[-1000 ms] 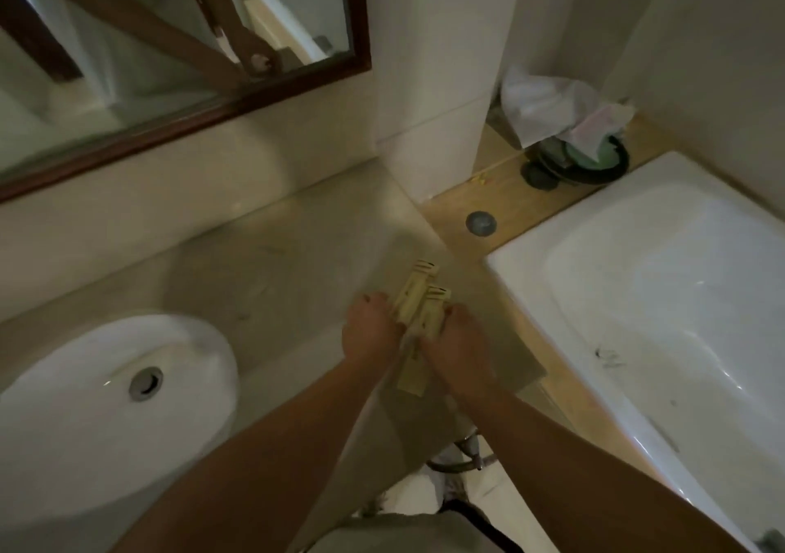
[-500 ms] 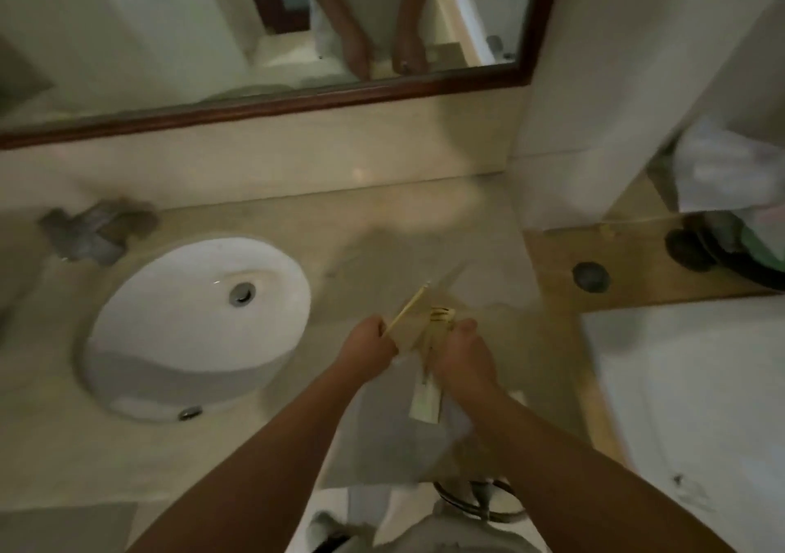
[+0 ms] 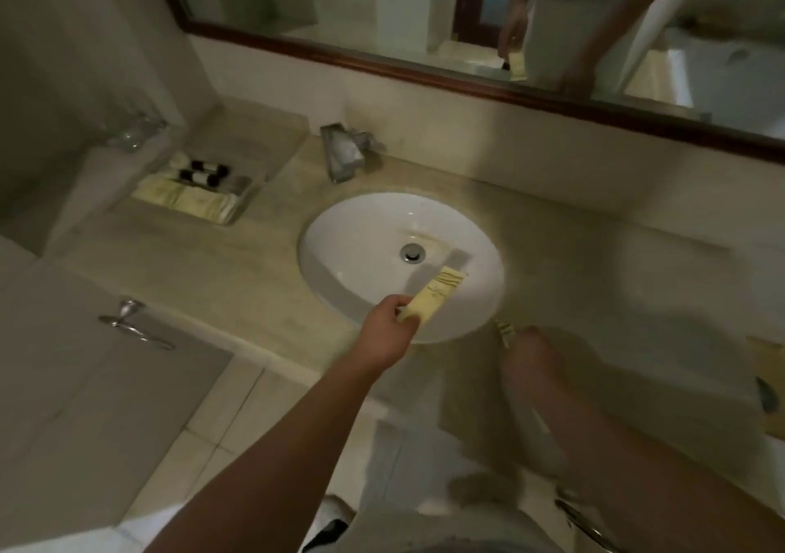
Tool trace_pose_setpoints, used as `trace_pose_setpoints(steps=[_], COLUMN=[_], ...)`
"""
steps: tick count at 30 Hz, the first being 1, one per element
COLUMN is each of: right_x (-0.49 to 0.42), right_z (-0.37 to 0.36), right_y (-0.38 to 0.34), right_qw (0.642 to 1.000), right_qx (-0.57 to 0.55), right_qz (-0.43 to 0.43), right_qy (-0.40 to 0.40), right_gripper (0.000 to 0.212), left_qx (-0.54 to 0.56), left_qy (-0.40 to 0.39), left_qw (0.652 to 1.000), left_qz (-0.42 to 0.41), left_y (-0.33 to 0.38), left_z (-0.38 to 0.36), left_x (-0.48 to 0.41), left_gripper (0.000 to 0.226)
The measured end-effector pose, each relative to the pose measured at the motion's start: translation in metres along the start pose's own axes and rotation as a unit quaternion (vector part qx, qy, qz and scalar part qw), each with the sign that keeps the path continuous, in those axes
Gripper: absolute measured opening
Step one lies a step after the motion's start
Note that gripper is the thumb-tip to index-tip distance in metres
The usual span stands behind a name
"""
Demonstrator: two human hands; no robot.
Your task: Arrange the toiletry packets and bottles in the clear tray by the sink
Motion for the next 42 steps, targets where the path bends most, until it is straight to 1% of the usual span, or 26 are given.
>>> trace_pose_setpoints(steps=[1, 3, 5, 6, 9, 11, 15, 16, 17, 20, 25, 26, 29, 31, 32, 34, 37, 39, 41, 42], right_x=[0.007, 0.02, 0.038, 0.048, 0.076, 0.086, 0.086, 0.083, 0.079, 0.064, 0.034, 0.027, 0.007, -0.006, -0.012, -0.026, -0.048, -0.058, -0.064, -0.065], right_z=[-0.006, -0.016, -0.022, -0.024, -0.035, -0.045, -0.06, -0.062, -0.065, -0.076, -0.085, -0.087, -0.09, -0.09, -0.089, -0.089, -0.094, -0.102, -0.107, -0.109], right_y=[-0.025, -0.081, -0.141, -0.17, -0.242, -0.276, -0.322, -0.331, -0.339, -0.363, -0.412, -0.421, -0.444, -0.455, -0.458, -0.463, -0.47, -0.477, -0.486, -0.491], right_qw=[1.0, 0.99, 0.965, 0.946, 0.873, 0.831, 0.734, 0.717, 0.706, 0.692, 0.638, 0.639, 0.66, 0.685, 0.699, 0.709, 0.718, 0.721, 0.745, 0.757], right_qx=[-0.022, -0.128, -0.231, -0.285, -0.423, -0.48, -0.591, -0.605, -0.612, -0.615, -0.661, -0.658, -0.636, -0.63, -0.626, -0.631, -0.631, -0.634, -0.615, -0.602], right_qz=[0.015, 0.05, 0.105, 0.12, 0.123, 0.099, 0.024, 0.009, -0.002, -0.032, -0.092, -0.09, -0.074, -0.075, -0.082, -0.102, -0.142, -0.164, -0.18, -0.187], right_qy=[-0.011, -0.032, -0.061, -0.092, -0.21, -0.265, -0.334, -0.347, -0.357, -0.376, -0.385, -0.389, -0.394, -0.359, -0.336, -0.298, -0.258, -0.226, -0.187, -0.173], right_gripper=[0.025, 0.023, 0.021, 0.018, 0.018, 0.02, 0.019, 0.018, 0.016, 0.014, 0.02, 0.023, 0.028, 0.026, 0.022, 0.013, 0.012, 0.012, 0.01, 0.01], left_qx=[0.013, 0.049, 0.091, 0.117, 0.181, 0.21, 0.254, 0.259, 0.261, 0.254, 0.266, 0.266, 0.252, 0.216, 0.197, 0.14, 0.054, 0.038, 0.043, 0.034], left_qy=[0.012, 0.035, 0.059, 0.074, 0.111, 0.134, 0.166, 0.17, 0.173, 0.186, 0.194, 0.194, 0.184, 0.168, 0.161, 0.145, 0.136, 0.139, 0.12, 0.095], left_qw=[1.0, 0.997, 0.991, 0.986, 0.968, 0.958, 0.94, 0.939, 0.938, 0.938, 0.934, 0.934, 0.941, 0.952, 0.959, 0.973, 0.986, 0.987, 0.989, 0.992], left_qz=[0.011, 0.038, 0.075, 0.092, 0.131, 0.143, 0.154, 0.153, 0.15, 0.144, 0.142, 0.142, 0.131, 0.134, 0.128, 0.111, 0.081, 0.072, 0.073, 0.073], left_y=[-0.014, -0.042, -0.069, -0.082, -0.116, -0.135, -0.161, -0.165, -0.169, -0.177, -0.173, -0.172, -0.172, -0.172, -0.173, -0.175, -0.184, -0.192, -0.197, -0.198], left_z=[0.02, 0.06, 0.099, 0.118, 0.166, 0.192, 0.233, 0.241, 0.248, 0.268, 0.299, 0.305, 0.329, 0.349, 0.36, 0.383, 0.417, 0.435, 0.45, 0.456], left_x=[0.0, -0.001, 0.001, 0.001, 0.004, 0.004, -0.003, -0.006, -0.01, -0.028, -0.069, -0.078, -0.108, -0.126, -0.136, -0.158, -0.197, -0.224, -0.251, -0.265], left_gripper=[0.025, 0.021, 0.018, 0.016, 0.014, 0.012, 0.011, 0.011, 0.009, 0.005, 0.007, 0.007, 0.013, 0.016, 0.016, 0.015, 0.013, 0.014, 0.01, 0.007])
Point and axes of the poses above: each hand's wrist, its own x-axis away from the middle knuckle, its own z-axis out of the back of the hand, y = z × x, the point moved 1 cm from there along -x, towards the middle knuckle, and after that the axes turned 8 degrees about -x, right-handed, at the moved point
